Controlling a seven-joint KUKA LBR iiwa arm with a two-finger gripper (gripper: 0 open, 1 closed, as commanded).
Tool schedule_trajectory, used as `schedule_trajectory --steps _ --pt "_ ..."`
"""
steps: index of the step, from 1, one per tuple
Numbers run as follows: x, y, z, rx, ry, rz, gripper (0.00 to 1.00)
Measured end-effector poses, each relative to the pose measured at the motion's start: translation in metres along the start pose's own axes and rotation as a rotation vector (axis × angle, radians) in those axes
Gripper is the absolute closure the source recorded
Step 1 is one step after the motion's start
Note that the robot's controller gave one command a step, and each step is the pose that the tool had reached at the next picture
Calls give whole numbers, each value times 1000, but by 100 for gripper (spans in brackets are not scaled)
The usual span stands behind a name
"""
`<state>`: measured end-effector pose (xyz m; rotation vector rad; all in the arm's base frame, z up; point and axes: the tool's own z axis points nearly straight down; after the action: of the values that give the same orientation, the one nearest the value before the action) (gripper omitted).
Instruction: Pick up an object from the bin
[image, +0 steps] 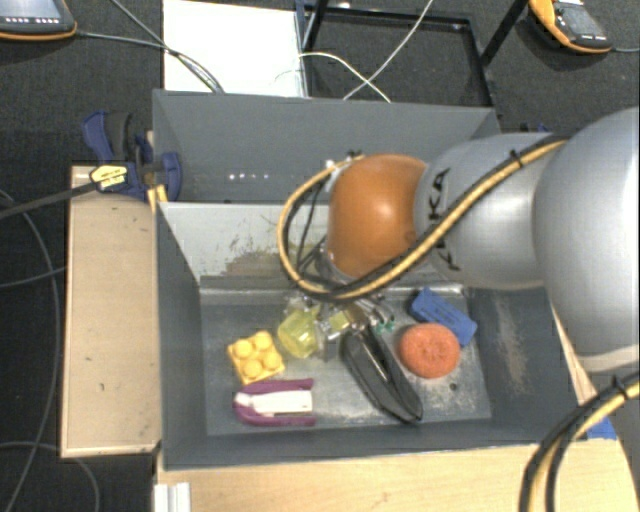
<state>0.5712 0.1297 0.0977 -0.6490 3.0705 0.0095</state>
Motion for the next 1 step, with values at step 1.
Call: schedule_trajectory --steps 1 --pt "0 0 -16 0 -1 1 100"
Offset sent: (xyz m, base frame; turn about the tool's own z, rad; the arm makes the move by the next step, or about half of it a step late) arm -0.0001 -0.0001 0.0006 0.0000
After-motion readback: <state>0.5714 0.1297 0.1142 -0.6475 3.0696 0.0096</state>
